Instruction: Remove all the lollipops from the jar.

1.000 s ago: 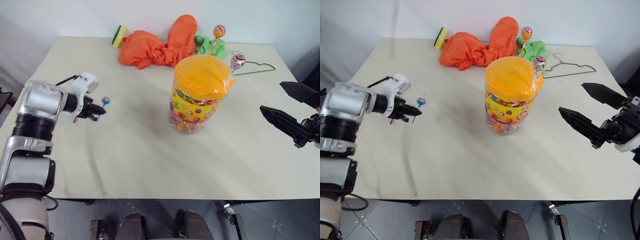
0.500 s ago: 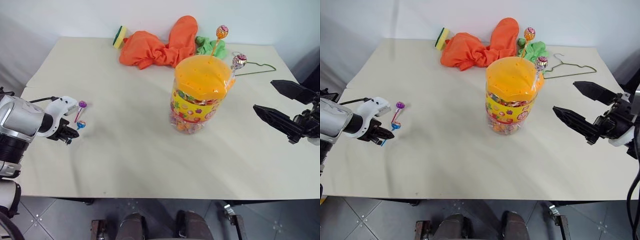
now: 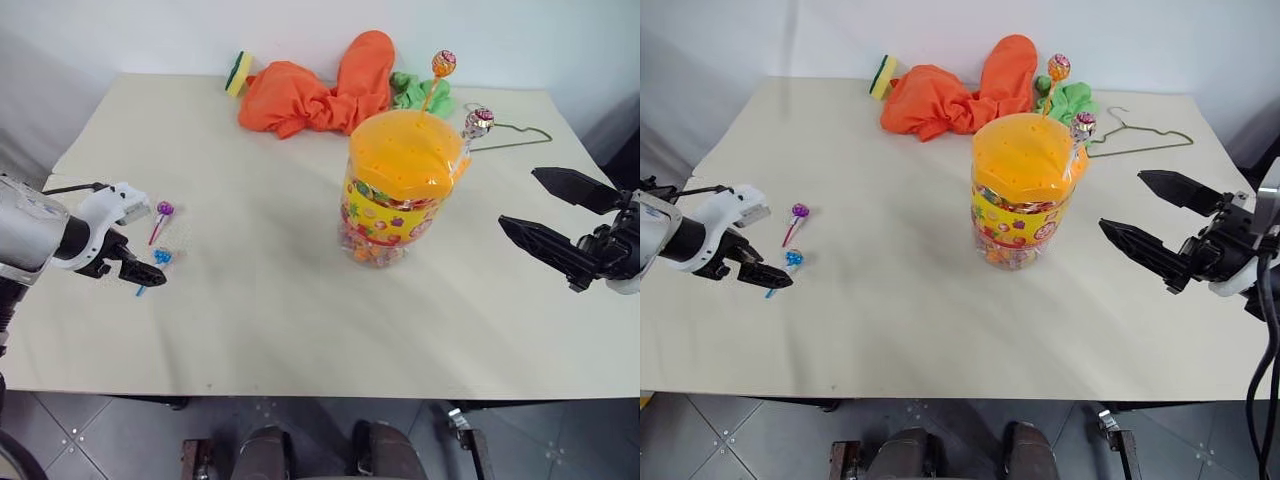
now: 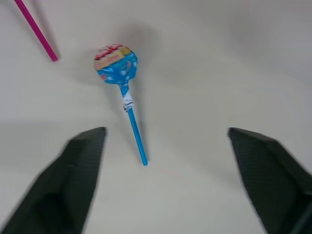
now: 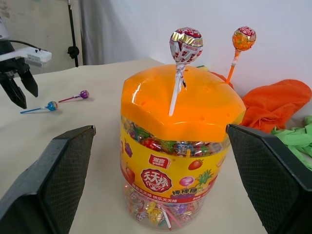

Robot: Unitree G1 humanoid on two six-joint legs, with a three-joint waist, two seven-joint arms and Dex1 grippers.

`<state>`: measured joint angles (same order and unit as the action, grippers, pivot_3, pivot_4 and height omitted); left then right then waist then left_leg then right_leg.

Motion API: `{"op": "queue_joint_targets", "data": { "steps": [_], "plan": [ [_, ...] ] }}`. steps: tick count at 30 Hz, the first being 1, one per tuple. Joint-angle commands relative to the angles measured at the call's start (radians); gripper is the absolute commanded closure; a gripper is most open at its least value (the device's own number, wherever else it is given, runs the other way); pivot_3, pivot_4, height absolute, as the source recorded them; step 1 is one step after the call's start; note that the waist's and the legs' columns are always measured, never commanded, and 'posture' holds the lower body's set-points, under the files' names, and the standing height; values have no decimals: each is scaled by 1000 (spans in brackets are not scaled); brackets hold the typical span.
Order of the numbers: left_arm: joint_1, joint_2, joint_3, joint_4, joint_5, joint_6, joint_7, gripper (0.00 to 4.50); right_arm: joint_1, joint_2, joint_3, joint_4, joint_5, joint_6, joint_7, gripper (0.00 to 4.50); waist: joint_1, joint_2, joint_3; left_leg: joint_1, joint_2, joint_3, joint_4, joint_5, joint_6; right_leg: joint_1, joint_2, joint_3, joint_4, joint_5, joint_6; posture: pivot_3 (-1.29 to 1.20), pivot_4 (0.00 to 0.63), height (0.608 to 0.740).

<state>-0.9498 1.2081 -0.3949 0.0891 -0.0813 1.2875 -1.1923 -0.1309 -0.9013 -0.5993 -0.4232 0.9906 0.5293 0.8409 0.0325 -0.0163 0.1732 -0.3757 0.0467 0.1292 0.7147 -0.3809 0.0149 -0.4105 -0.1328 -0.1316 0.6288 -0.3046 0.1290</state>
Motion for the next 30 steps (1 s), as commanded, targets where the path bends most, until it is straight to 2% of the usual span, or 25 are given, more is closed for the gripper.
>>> {"op": "queue_joint_targets", "data": {
  "steps": [1,2,5,11,14,21,26,29,30],
  "plan": [
    [-93,-40,92,-14,-33,-67,14,20,-11,-24,-37,-18,0,2,-4,0,5,0,0,0,0,0,1,0,0,0,0,0,0,0,0,0,150,740],
    [-90,-61,122,-8,-47,-102,21,20,-15,-26,-31,-20,-2,4,-6,0,5,0,0,0,0,0,1,0,0,0,0,0,0,0,0,0,150,740],
    [-61,-209,306,18,-139,-302,69,20,-65,-47,34,-24,-34,19,-36,0,5,3,0,1,0,0,0,0,0,0,0,1,0,0,0,0,150,740],
    [17,-417,484,-5,-284,-518,83,20,-245,-54,177,-9,-77,108,-179,0,-12,4,1,0,0,0,1,0,0,-1,0,1,2,0,0,0,150,740],
    [49,-485,542,33,-367,-680,-15,20,-337,-23,216,16,-60,121,-191,0,-15,4,1,0,0,1,0,0,0,-2,0,0,2,0,0,0,150,740],
    [46,-541,571,129,-476,-833,-189,20,-427,31,310,52,-88,116,-151,0,-10,4,1,0,0,1,1,0,0,-2,0,0,1,0,0,0,150,740],
    [62,-528,572,212,-479,-883,-268,20,-487,78,371,92,-118,134,-163,0,-12,4,1,0,0,1,1,0,0,-1,0,0,2,0,0,0,150,740],
    [67,-522,572,231,-470,-883,-252,0,-519,112,371,104,-116,134,-179,560,-14,4,1,0,0,1,0,0,0,-2,0,0,2,0,0,0,150,740],
    [70,-519,568,228,-468,-881,-248,0,-523,116,367,101,-113,137,-179,909,-14,4,1,0,0,1,0,0,0,-2,0,0,2,0,0,0,150,740]
  ]
}}
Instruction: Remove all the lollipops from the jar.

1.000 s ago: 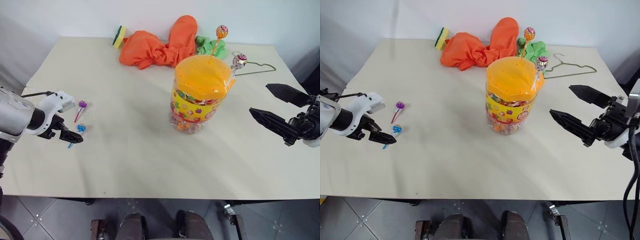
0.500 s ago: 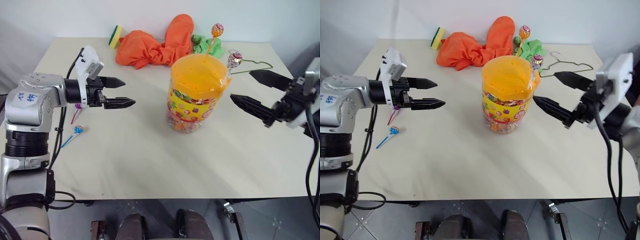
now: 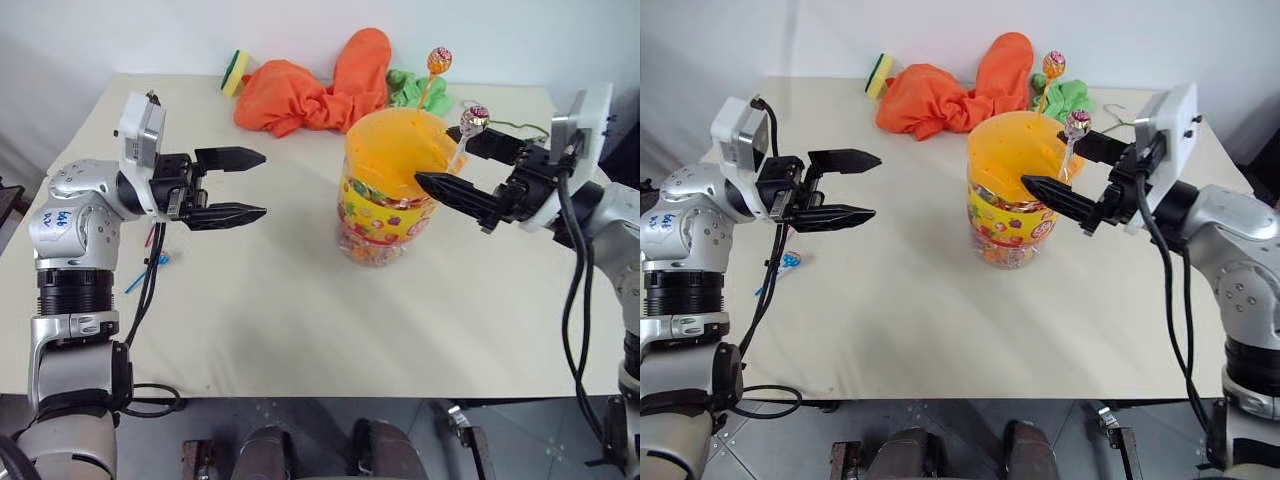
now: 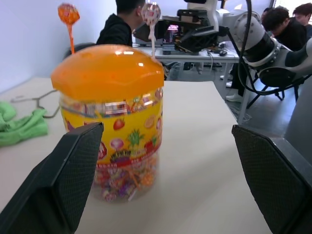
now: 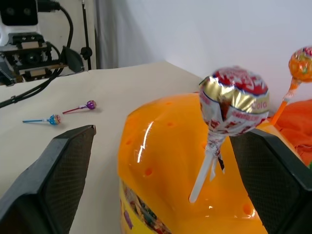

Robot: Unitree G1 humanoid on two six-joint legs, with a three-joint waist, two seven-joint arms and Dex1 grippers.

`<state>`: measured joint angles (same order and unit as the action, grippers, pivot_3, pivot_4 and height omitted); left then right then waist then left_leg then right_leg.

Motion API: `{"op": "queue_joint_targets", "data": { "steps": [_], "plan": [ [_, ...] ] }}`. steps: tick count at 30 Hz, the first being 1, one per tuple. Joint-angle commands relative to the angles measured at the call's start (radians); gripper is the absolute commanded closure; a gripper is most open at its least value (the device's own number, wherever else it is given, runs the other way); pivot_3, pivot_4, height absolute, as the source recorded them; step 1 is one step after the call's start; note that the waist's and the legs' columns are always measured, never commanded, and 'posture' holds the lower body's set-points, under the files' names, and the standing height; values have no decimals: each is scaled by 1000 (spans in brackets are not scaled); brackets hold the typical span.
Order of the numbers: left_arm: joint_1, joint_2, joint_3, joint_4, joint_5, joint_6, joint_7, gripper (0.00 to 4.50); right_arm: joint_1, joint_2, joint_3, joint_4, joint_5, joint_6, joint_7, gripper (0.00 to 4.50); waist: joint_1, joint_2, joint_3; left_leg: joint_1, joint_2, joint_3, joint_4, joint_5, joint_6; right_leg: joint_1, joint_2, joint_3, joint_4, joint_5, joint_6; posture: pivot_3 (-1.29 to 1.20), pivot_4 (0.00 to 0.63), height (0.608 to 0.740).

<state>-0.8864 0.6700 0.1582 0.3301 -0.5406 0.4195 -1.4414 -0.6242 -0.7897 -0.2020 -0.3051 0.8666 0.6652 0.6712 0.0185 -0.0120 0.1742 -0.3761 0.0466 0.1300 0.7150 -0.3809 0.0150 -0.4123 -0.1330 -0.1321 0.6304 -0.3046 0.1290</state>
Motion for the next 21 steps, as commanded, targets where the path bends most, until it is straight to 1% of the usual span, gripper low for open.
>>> {"op": "queue_joint_targets", "data": {
  "steps": [1,2,3,5,11,16,19,21],
  "plan": [
    [7,19,12,-16,-10,-12,1,0,-34,9,-34,-20,15,4,-9,1240,0,0,0,0,0,0,0,0,0,0,0,0,0,0,0,0,150,740],
    [8,17,12,-17,-12,-12,3,0,-37,12,-37,-21,17,6,-9,1558,0,0,0,0,0,0,0,0,0,0,0,0,0,0,0,0,150,740],
    [7,14,12,-19,-15,-11,5,0,-40,13,-39,-21,17,10,-8,2035,1,0,0,0,0,0,0,0,0,0,0,0,0,0,0,0,150,740],
    [5,8,17,-18,-24,-12,3,0,-45,12,-40,-18,12,14,-7,2430,1,0,0,0,0,0,0,0,0,0,0,0,0,0,0,0,150,740],
    [-22,-9,17,12,-31,-25,-4,0,-90,-1,-47,9,-2,26,-9,4467,-5,0,0,0,0,0,0,0,0,0,0,0,0,0,0,0,150,740],
    [-49,-29,9,42,-34,-30,-18,0,-168,-20,-59,27,-12,33,-14,4467,-10,0,0,0,0,0,-1,0,0,0,0,0,0,0,0,0,150,740],
    [-70,-47,8,70,-33,-43,-34,0,-228,-65,-72,51,-28,44,-18,4467,-11,0,0,0,0,0,-1,0,0,0,0,0,0,0,0,0,150,740],
    [-81,-51,6,85,-30,-48,-43,0,-257,-124,-77,76,-62,71,-31,4467,-12,0,0,0,0,-1,-1,0,0,0,0,0,-1,0,0,0,150,740]
  ]
}}
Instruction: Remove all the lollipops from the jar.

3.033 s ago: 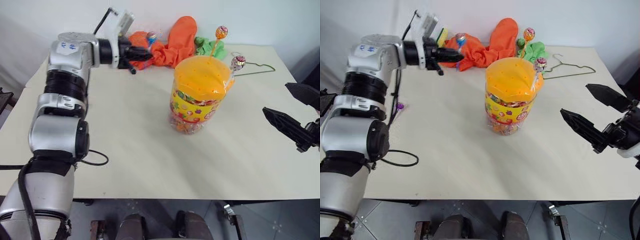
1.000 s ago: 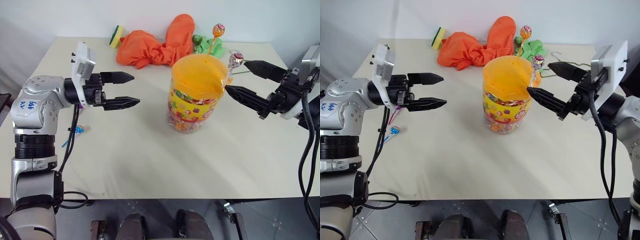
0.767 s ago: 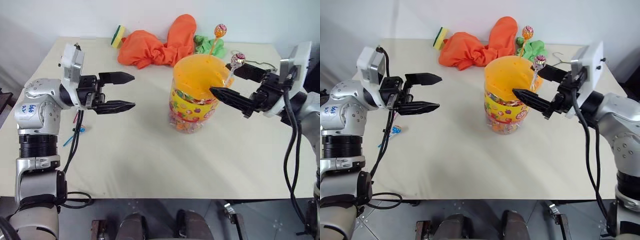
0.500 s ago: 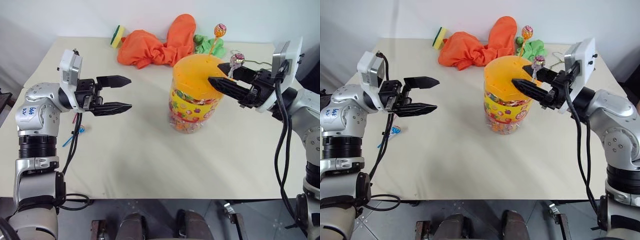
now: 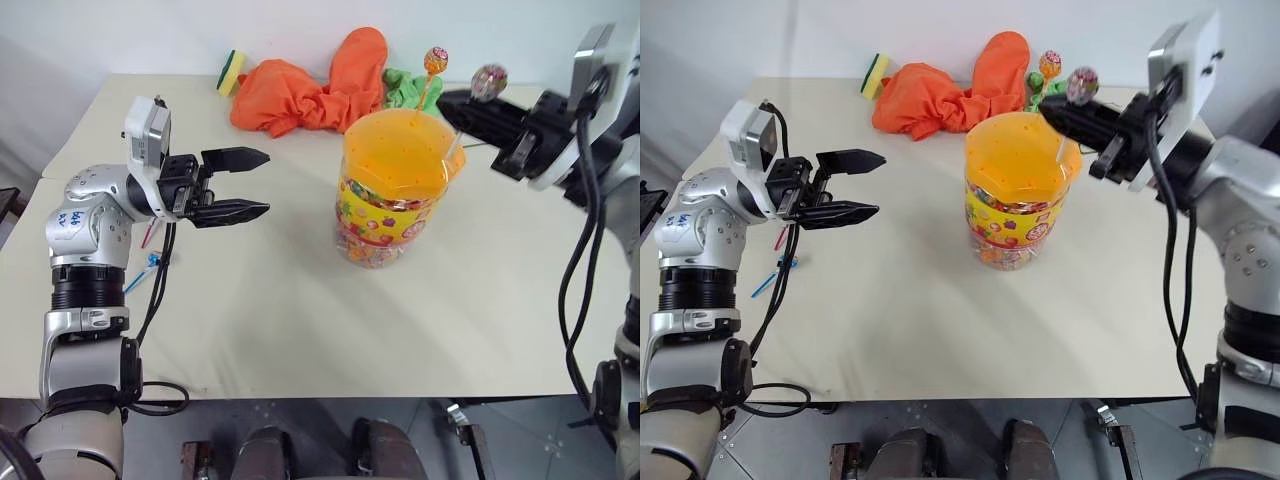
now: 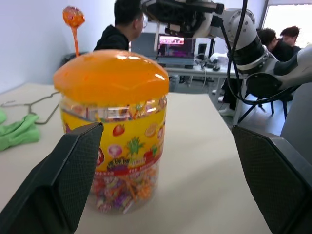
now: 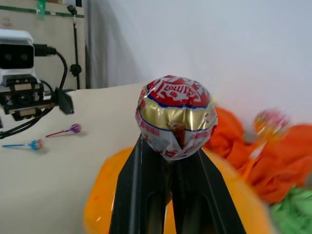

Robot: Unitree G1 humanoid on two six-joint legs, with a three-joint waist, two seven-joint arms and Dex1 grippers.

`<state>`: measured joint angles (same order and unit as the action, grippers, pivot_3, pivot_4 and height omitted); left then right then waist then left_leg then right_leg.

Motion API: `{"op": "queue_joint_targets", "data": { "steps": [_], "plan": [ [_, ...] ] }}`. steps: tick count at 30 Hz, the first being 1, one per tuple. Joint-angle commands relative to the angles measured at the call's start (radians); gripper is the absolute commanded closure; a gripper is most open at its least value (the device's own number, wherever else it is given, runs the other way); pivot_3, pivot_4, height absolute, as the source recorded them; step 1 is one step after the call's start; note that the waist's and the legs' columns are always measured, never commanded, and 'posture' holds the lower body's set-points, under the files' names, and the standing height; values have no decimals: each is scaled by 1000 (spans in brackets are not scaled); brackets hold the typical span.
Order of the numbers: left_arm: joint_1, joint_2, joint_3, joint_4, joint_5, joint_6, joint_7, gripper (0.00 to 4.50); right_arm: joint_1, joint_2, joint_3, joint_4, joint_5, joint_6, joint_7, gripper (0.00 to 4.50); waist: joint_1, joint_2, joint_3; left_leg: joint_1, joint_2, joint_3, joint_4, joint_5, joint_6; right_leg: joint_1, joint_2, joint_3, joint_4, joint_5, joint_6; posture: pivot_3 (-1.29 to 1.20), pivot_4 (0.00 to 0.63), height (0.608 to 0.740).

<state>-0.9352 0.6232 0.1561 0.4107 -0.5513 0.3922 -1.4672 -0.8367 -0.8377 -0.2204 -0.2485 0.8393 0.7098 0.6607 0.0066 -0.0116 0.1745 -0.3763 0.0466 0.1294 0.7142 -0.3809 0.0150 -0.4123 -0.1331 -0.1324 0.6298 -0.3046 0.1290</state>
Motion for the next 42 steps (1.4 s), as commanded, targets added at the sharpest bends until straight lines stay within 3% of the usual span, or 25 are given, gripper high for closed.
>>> {"op": "queue_joint_targets", "data": {
  "steps": [1,5,8,11,13,16,26,31,38,40,42],
  "plan": [
    [-34,-2,9,9,-22,-17,-25,0,-52,-122,-64,39,-50,64,-31,4467,-1,0,0,0,0,0,0,0,0,0,0,0,0,0,0,0,150,740],
    [-32,19,11,12,-22,0,-47,0,-44,-250,-70,84,-60,211,-40,4467,-8,0,0,-1,0,0,-1,0,0,0,0,0,-1,0,0,0,150,740],
    [-29,59,29,24,-24,8,-65,0,44,-336,-157,105,-53,352,-52,4467,-10,0,0,0,0,0,-2,0,0,-1,0,0,-1,0,0,0,150,740],
    [-38,81,39,32,-21,21,-34,0,296,-360,-216,132,-151,387,-69,4467,-4,-2,-1,-1,0,1,-2,0,0,-1,0,0,-1,0,0,0,150,740],
    [-43,75,37,34,-25,18,-33,0,433,-336,-204,158,-212,346,-77,4467,-3,-3,-2,-1,0,0,-1,0,0,0,0,0,-2,0,0,0,150,740],
    [-46,59,34,27,-24,18,-30,0,511,-281,-171,214,-270,300,-98,4467,-5,0,0,-1,-1,1,0,0,1,0,-1,1,-2,1,1,0,150,740],
    [-69,37,32,13,-24,25,-23,0,398,-114,-79,536,-425,139,-161,4467,-15,2,0,-1,0,2,-1,0,0,-1,0,1,-1,1,1,0,150,740],
    [-59,35,35,-3,-26,30,-10,0,430,-100,-100,530,-441,138,-152,2970,-6,2,0,-1,0,1,0,0,0,0,-1,1,-1,1,1,0,150,740],
    [-43,37,40,-22,-34,41,-3,0,571,-112,-262,254,-363,180,-119,586,-9,3,0,-1,0,1,0,0,0,-1,0,1,-1,1,1,0,150,740],
    [-42,36,39,-24,-35,42,-1,0,602,-116,-307,178,-336,196,-100,32,-8,3,0,-1,0,1,0,0,0,-1,0,1,-1,1,1,0,150,740],
    [-41,34,41,-24,-37,43,1,0,622,-134,-373,67,-274,226,-51,32,-5,3,0,-1,0,1,0,0,0,0,0,1,-1,1,1,0,150,740]
  ]
}}
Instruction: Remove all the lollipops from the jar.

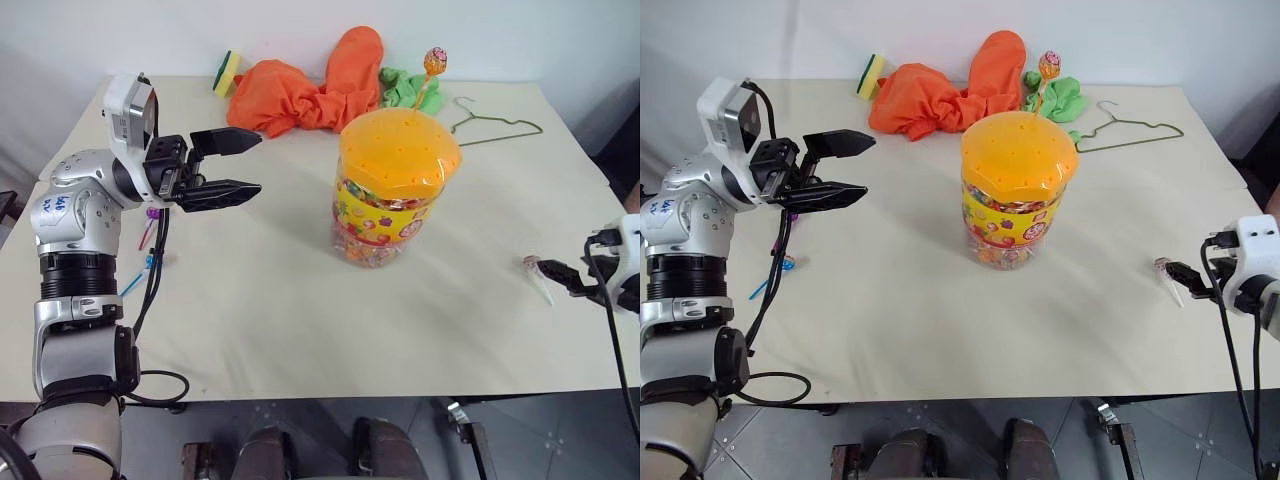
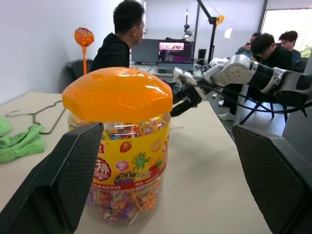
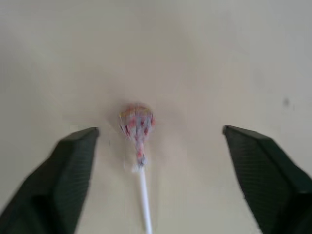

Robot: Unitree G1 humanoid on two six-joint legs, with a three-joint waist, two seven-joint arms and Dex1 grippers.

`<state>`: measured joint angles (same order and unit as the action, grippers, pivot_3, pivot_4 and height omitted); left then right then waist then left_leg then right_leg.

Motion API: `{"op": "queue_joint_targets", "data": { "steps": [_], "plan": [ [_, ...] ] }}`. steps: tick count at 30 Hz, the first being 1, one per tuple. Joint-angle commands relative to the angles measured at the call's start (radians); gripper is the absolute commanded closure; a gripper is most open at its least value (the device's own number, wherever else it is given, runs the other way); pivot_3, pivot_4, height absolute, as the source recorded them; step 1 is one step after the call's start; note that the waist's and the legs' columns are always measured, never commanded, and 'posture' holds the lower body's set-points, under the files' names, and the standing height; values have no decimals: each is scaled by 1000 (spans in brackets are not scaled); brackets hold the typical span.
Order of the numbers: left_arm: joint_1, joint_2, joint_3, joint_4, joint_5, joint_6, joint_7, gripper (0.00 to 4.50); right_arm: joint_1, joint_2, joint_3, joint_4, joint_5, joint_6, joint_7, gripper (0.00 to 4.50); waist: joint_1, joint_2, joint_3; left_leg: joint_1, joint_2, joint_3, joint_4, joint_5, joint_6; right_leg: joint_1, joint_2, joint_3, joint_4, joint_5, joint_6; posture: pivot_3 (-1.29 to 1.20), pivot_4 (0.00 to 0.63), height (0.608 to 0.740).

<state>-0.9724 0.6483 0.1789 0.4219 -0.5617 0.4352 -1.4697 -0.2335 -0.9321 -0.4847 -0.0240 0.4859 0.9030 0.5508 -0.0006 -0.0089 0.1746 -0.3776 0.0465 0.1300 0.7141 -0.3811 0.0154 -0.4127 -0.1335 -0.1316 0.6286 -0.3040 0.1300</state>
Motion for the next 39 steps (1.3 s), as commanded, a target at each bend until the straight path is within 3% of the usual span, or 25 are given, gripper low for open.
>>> {"op": "queue_joint_targets", "data": {
  "steps": [1,7,14,20,28,34,37,39],
  "plan": [
    [-4,8,18,-34,-27,-2,4,0,15,-51,-137,-208,116,46,86,32,2,0,0,0,0,0,0,0,0,0,0,0,0,0,0,0,150,740],
    [-6,11,18,-27,-22,-2,10,0,-156,-113,-150,-335,337,102,189,32,0,0,0,0,0,0,0,0,0,0,0,0,0,0,0,0,150,740],
    [-5,1,15,-32,-23,-3,22,0,-516,-45,152,-168,272,35,167,32,-1,0,0,0,0,0,0,0,0,0,0,0,0,0,0,0,150,740],
    [-19,-6,27,-26,-19,-31,47,0,-756,85,305,52,198,-38,209,32,-4,0,0,0,0,0,-1,0,0,0,0,-1,0,0,0,0,150,740],
    [-20,-13,47,-42,-21,-61,107,0,-979,234,419,396,55,-178,285,32,-15,0,0,0,0,0,-1,0,0,-1,0,-1,0,0,0,0,150,740],
    [-16,-10,51,-55,-11,-64,164,0,-1131,333,429,683,-37,-283,307,32,-38,1,1,0,0,0,-4,0,0,-2,0,-1,1,0,0,0,150,740],
    [-8,-4,55,-74,-20,-56,176,0,-1173,359,426,746,-62,-296,326,657,-47,1,1,0,0,-1,-5,0,0,-2,0,-2,1,0,0,0,150,740],
    [-3,0,58,-81,-24,-53,179,0,-1186,366,423,759,-71,-299,346,1305,-53,1,1,0,0,-2,-5,0,0,-2,0,-2,1,0,0,0,150,740]
  ]
}}
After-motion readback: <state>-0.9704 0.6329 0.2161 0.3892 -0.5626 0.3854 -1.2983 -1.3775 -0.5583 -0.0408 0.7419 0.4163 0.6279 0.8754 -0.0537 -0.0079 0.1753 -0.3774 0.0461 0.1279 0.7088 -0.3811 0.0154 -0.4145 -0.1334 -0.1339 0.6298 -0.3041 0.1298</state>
